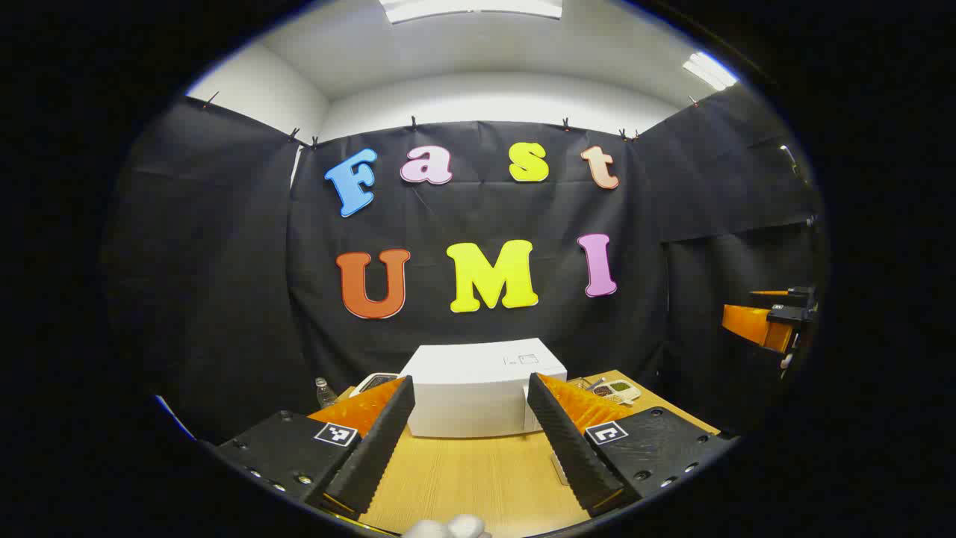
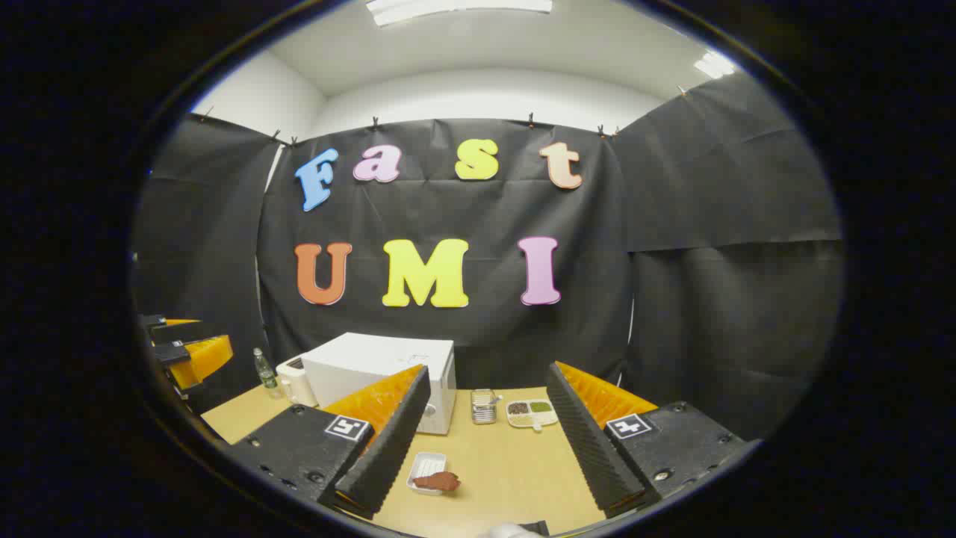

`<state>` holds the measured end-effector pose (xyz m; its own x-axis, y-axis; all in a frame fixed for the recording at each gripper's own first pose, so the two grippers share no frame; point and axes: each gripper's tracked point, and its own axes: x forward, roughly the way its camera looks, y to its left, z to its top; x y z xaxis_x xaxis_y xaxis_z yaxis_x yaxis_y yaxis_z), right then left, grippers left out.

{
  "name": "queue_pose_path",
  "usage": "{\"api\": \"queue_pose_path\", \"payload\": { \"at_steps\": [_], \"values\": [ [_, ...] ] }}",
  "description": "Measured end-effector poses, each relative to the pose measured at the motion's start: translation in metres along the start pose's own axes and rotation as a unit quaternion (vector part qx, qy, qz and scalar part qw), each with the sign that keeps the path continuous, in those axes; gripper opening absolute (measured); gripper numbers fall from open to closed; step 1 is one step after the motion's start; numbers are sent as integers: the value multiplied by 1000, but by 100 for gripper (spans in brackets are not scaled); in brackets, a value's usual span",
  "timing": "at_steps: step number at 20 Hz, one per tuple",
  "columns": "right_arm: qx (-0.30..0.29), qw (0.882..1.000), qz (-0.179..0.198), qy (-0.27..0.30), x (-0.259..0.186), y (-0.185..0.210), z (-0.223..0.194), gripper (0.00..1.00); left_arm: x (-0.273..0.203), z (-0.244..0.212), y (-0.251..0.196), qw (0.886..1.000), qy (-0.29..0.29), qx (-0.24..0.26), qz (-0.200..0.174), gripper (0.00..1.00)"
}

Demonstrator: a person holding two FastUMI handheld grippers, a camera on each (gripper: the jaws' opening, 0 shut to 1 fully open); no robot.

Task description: Open the microwave oven with the left hand, put the food in, and close the microwave oven.

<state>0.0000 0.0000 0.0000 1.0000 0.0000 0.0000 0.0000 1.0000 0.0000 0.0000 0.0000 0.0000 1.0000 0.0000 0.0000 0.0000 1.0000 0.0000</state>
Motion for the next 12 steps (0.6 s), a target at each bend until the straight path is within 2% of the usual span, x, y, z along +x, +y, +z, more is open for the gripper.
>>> {"api": "queue_pose_path", "payload": {
  "at_steps": [1,5,6,9,10,11,12],
  "values": [
    [-3,1000,-2,4,0,0,-3,92,0,-1,-1,1000,2,-5,-3,95],
    [-13,1000,-11,-1,-1,6,-2,92,2,1,7,1000,-4,-8,-3,95],
    [-15,1000,-12,-3,-3,8,-1,92,3,0,9,1000,-4,-10,-3,87],
    [-16,1000,-10,-4,-3,19,-3,92,3,-1,14,1000,-6,-11,-2,87],
    [-18,1000,-10,-6,-4,21,-3,92,3,0,14,1000,-6,-11,-2,95],
    [-19,1000,-11,-6,-3,22,-4,92,2,-2,15,1000,-5,-10,-4,87],
    [-19,1000,-11,-6,-2,23,-4,92,3,-2,16,1000,-5,-10,-4,87]
  ]
}}
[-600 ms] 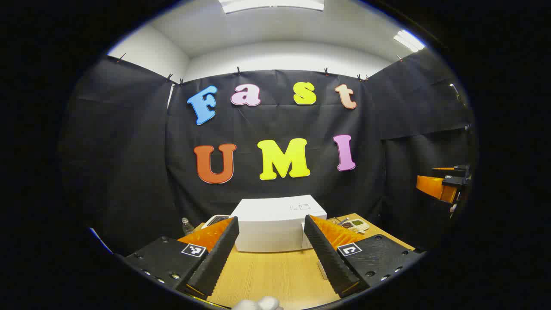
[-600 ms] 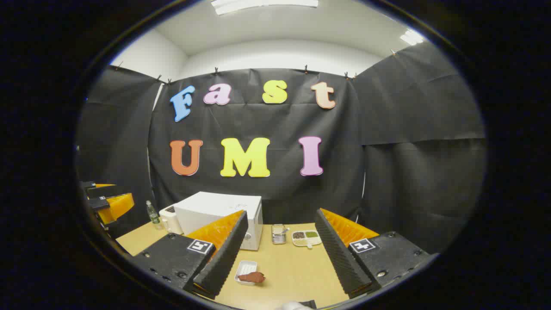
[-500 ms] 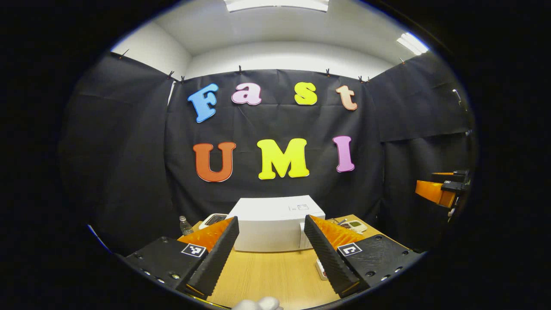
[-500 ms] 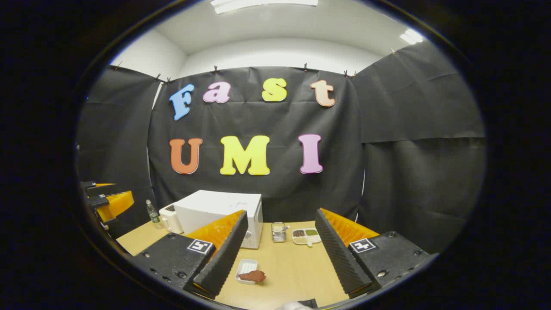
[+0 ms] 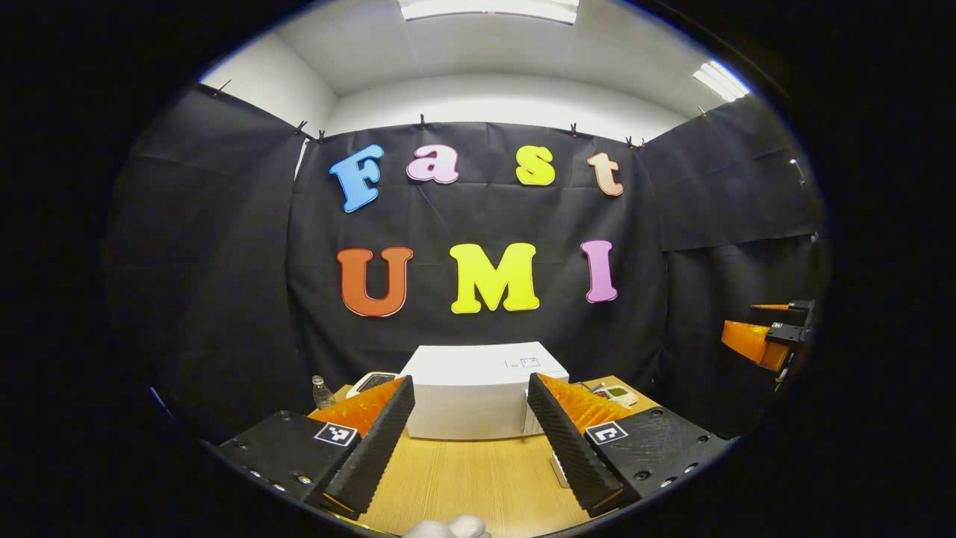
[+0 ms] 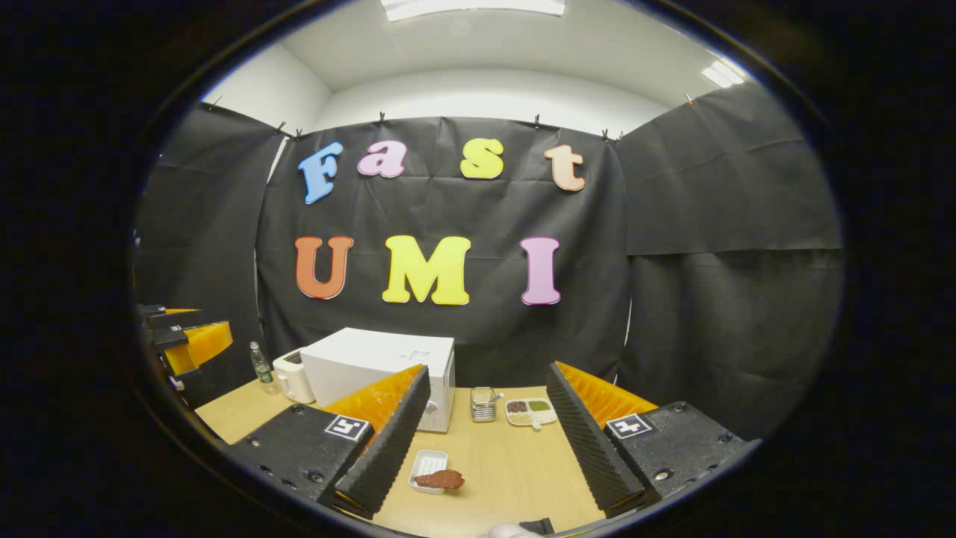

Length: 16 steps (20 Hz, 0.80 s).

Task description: Open the microwave oven with the left hand, put the food in, and close the microwave oven.

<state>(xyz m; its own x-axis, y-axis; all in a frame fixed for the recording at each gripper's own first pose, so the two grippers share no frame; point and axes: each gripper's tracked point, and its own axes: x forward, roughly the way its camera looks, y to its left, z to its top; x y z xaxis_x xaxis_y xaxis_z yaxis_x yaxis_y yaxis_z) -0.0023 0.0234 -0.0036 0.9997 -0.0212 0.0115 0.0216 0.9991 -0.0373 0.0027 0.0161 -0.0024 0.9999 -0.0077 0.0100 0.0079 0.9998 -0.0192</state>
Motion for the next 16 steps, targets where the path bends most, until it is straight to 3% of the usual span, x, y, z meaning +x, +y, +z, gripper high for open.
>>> {"api": "queue_pose_path", "payload": {
  "at_steps": [2,3,6,16],
  "values": [
    [2,1000,1,1,2,0,0,92,4,-3,2,1000,-1,3,3,87],
    [3,1000,1,3,5,0,0,92,8,-8,1,1000,1,5,4,95],
    [4,1000,4,10,16,-7,-1,92,22,-18,-11,1000,-3,13,2,94],
    [6,998,45,31,86,-54,8,92,145,-110,-107,1000,-4,5,-30,95]
  ]
}}
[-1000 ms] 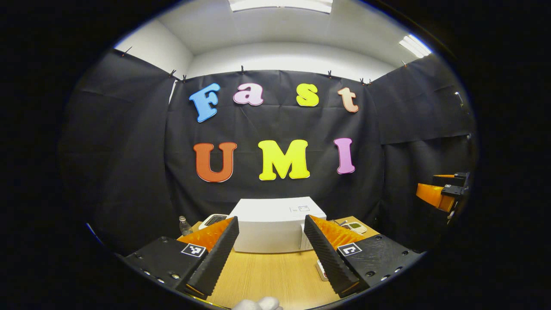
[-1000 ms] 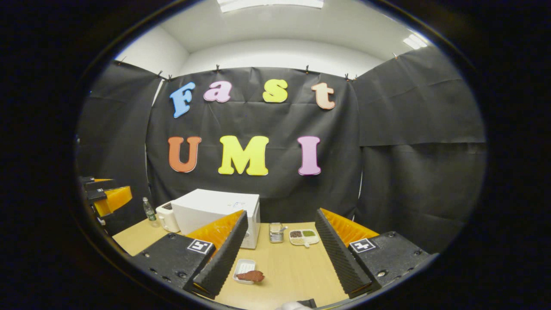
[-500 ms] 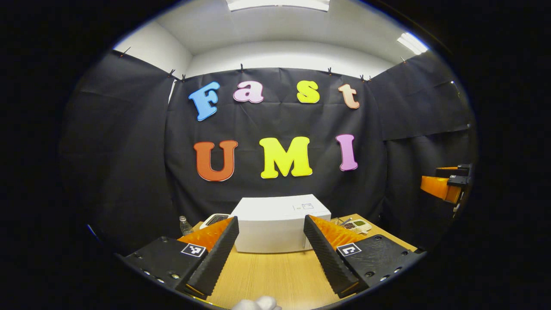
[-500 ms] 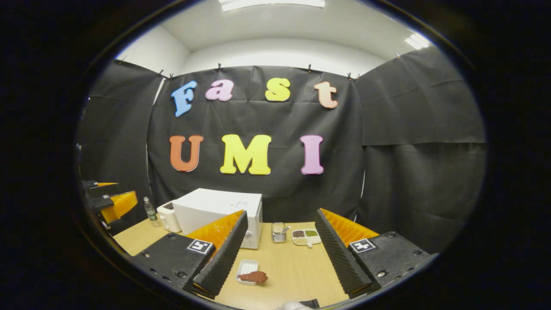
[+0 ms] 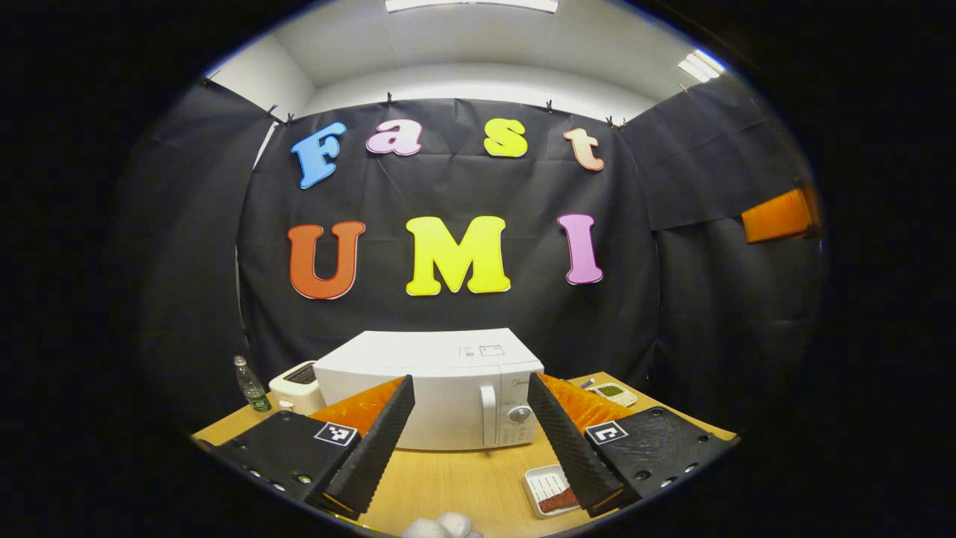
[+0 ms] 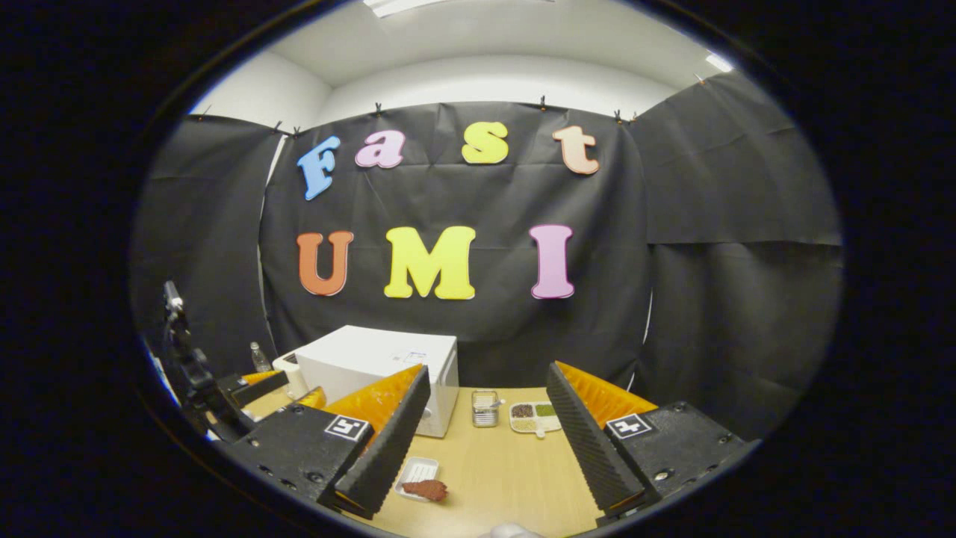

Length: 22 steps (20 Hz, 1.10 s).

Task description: Open the microwave oven with the left hand, put the food in, and close the microwave oven.

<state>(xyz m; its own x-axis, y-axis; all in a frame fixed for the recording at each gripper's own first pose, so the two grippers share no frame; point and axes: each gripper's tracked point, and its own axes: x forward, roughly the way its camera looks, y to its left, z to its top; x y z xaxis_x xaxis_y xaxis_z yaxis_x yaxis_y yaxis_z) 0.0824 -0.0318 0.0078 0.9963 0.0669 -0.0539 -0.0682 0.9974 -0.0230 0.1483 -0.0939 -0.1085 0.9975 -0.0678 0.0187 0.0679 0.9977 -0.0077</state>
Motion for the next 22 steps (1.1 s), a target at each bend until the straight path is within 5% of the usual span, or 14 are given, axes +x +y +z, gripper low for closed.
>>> {"api": "queue_pose_path", "payload": {
  "at_steps": [10,17,19,20,21,22],
  "values": [
    [-23,999,11,34,50,-45,-16,92,132,-124,-20,998,65,21,11,95],
    [-32,998,10,53,70,-58,-28,92,164,-148,-24,996,83,18,14,93],
    [-28,998,14,51,72,-56,-26,100,168,-149,-24,996,87,15,13,78],
    [-28,998,16,51,73,-55,-26,92,170,-148,-18,996,85,16,26,77],
    [-30,998,17,52,74,-54,-27,92,173,-150,-13,995,90,13,33,46],
    [-33,998,19,52,74,-52,-25,92,174,-154,-14,995,97,5,28,36]
  ]
}}
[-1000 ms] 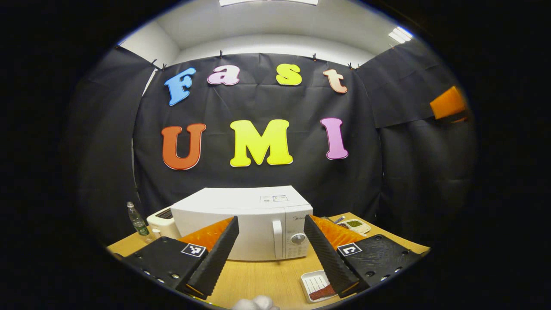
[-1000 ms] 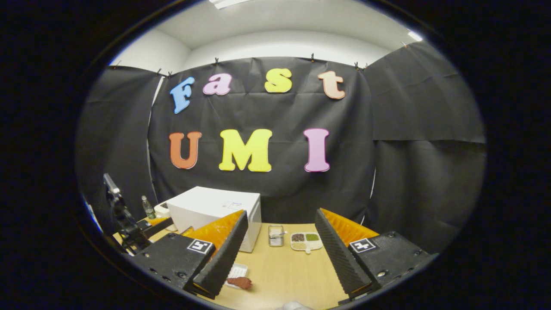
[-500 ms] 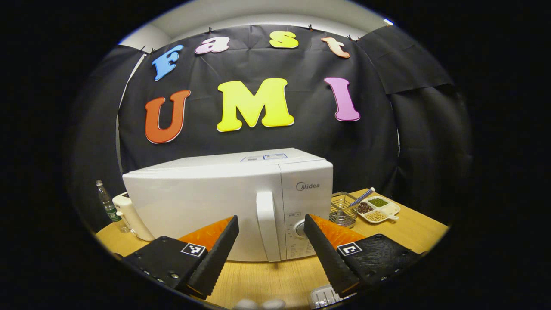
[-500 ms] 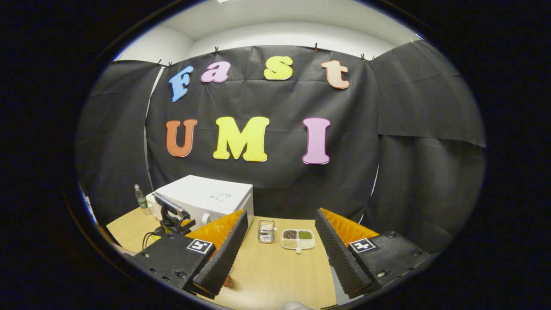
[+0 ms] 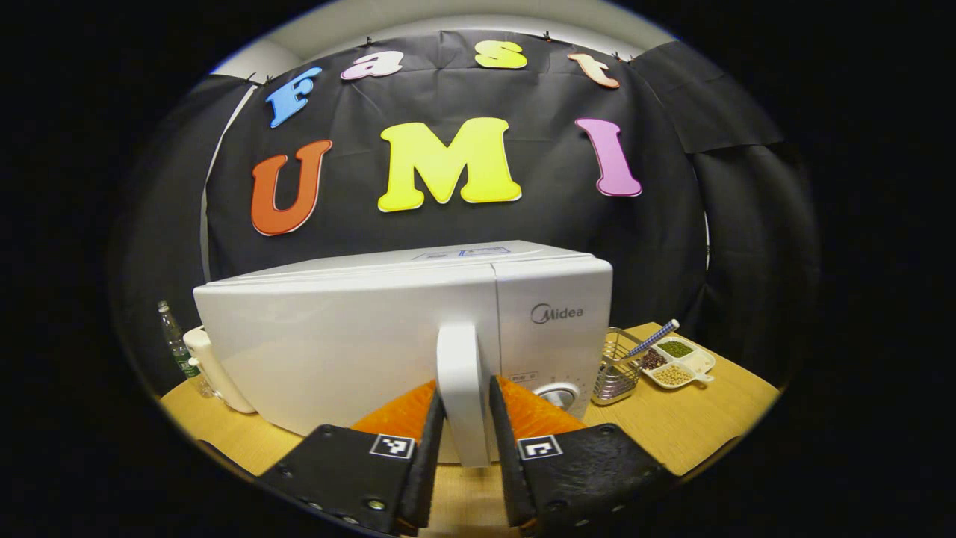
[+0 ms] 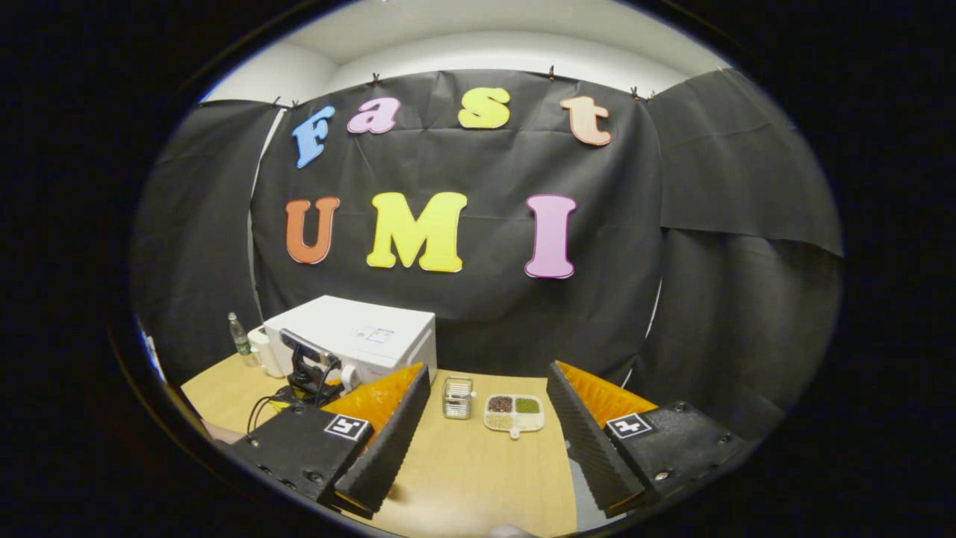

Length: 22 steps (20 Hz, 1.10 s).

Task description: Open the microwave oven with the left hand, put the food in, and close the microwave oven.

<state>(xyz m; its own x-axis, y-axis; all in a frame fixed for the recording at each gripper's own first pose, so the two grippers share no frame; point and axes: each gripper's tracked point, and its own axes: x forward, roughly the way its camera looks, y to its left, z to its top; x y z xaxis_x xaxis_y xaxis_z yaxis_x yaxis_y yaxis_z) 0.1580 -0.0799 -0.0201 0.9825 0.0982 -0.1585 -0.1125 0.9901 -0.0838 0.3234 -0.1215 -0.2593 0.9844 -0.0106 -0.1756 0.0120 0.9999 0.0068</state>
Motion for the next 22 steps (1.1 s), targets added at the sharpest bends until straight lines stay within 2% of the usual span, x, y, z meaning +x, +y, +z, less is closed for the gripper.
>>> {"api": "queue_pose_path", "payload": {
  "at_steps": [1,2,3,4,5,6,14,15,16,18,20,22],
  "values": [
    [-3,1000,1,-1,0,1,1,92,-2,0,-1,1000,-1,-1,-4,29],
    [-4,1000,0,-3,-2,1,3,92,-3,-2,-1,1000,5,1,-7,29],
    [-4,1000,1,-6,-4,3,4,92,-5,-5,0,1000,7,-5,-8,23],
    [-2,1000,1,-7,-6,5,5,100,-7,-1,2,1000,2,-11,-9,20],
    [0,1000,3,-9,-7,7,5,92,-7,-2,2,1000,8,-18,-11,16],
    [0,1000,3,-9,-9,9,6,92,-6,-3,1,1000,12,-22,-11,14],
    [-2,1000,-2,-13,-26,17,8,92,-18,-7,0,998,43,-38,-20,10],
    [-5,1000,-4,-15,-29,17,7,100,-25,-10,1,999,39,-28,-24,10],
    [-6,1000,-5,-17,-31,18,8,92,-42,-10,3,999,27,-17,-33,10],
    [-1,1000,0,-15,-32,24,7,92,-70,-17,12,998,34,-18,-45,10],
    [9,1000,8,-13,-32,35,6,92,-102,-26,25,997,47,-42,-51,10],
    [19,999,25,-17,-33,55,11,92,-132,-30,42,998,46,-19,-49,10]
  ]
}}
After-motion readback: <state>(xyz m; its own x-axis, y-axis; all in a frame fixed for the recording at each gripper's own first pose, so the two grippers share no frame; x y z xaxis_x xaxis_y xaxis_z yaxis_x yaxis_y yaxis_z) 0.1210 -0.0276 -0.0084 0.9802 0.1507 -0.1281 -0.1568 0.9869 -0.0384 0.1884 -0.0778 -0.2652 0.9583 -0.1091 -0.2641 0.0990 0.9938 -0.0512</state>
